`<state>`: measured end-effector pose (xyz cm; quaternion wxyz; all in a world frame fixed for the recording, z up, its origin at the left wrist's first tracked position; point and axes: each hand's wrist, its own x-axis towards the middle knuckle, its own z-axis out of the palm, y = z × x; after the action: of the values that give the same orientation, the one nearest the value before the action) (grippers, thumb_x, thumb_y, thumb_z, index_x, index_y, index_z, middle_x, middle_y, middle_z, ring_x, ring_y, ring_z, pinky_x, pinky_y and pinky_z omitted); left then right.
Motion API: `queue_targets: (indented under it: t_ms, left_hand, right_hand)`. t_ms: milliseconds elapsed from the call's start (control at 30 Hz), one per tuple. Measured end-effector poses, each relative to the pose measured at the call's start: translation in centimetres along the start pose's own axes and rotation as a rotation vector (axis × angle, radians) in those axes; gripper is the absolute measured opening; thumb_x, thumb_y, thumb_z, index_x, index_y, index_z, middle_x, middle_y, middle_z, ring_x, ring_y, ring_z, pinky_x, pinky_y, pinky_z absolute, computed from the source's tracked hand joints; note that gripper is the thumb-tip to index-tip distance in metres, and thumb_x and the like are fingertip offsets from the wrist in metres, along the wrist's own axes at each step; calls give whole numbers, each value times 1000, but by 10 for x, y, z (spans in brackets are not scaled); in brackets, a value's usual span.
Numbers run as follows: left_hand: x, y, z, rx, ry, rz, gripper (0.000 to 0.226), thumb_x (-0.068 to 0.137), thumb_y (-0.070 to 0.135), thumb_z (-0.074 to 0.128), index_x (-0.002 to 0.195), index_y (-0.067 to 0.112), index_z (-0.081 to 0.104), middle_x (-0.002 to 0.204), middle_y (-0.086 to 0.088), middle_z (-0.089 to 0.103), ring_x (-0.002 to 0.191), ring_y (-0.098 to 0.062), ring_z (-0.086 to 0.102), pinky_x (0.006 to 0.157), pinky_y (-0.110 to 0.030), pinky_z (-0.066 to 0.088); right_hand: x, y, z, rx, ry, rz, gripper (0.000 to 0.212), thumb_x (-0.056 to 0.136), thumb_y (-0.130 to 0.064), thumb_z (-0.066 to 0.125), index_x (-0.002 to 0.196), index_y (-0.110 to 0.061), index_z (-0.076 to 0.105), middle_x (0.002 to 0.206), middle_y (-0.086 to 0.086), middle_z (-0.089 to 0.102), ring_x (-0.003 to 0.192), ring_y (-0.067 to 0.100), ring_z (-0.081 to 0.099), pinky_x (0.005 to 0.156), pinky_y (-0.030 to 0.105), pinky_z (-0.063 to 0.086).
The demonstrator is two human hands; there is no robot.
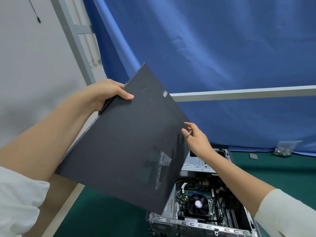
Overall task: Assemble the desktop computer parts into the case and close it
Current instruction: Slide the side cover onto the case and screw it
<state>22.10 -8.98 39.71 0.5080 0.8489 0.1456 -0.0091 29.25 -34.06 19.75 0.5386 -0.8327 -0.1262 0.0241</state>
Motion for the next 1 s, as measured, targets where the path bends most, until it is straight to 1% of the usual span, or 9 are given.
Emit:
queue_targets:
  t_ms: [167,333,433,500,567,700,800,900,1000]
  left_hand:
    - [10,-21,6,-166,-3,-137,10,82,10,65,91,12,69,87,-9,72,70,-25,70,65,-35,57]
    - [16,-74,26,-449,22,-213,19,85,6,59,73,8,74,74,-10,73,60,-24,70,50,-36,57]
    - [18,-110,41,-586,66,-285,15,86,7,59,78,3,71,71,-11,72,58,-25,70,51,-35,57]
    - [15,-133,55,-633,91,-338,9,85,10,61,87,3,67,72,-10,73,59,-24,70,60,-37,55]
    - [10,-156,73,-678,101,-389,8,87,11,61,89,4,65,70,-9,73,56,-23,70,65,-38,50]
    - [0,-187,109,-803,113,-475,6,88,9,59,90,6,64,67,-9,72,53,-23,69,61,-37,48]
    - [-3,-197,128,-920,124,-511,9,87,5,58,95,6,64,71,-11,73,58,-26,70,59,-39,50]
    - [-8,-201,150,-1034,127,-546,11,87,0,56,95,5,63,74,-14,73,72,-30,68,61,-43,50]
    - [-11,-206,172,-1157,144,-589,9,88,-2,56,92,4,62,80,-16,72,77,-32,67,62,-48,48]
  right_hand:
    - [3,14,5,-48,54,68,48,101,-32,42,145,-19,30,142,6,47,112,25,54,81,29,38]
    - [9,46,-4,-86,129,314,55,99,-29,44,146,-9,22,139,17,47,120,36,47,96,40,41]
    - [10,66,-15,-92,167,436,51,98,-28,46,140,-5,28,129,20,53,111,36,52,90,40,43]
    - [12,78,-23,-158,167,439,45,96,-26,49,134,-6,35,126,20,55,109,36,54,87,36,43]
    - [14,88,-30,-251,113,434,41,96,-25,49,130,-7,39,125,19,56,109,35,54,82,34,39]
    - [9,107,-35,-439,-76,404,40,96,-26,50,132,-11,42,128,16,56,111,32,53,78,31,37]
    - [0,117,-24,-490,-167,379,45,95,-30,53,135,-13,41,131,14,55,118,30,52,87,30,38]
    - [-8,119,-7,-460,-250,332,50,96,-33,53,138,-13,38,134,13,53,121,27,51,87,25,36]
    - [-14,121,6,-477,-330,292,48,96,-38,51,138,-16,38,136,12,52,123,28,50,92,28,37]
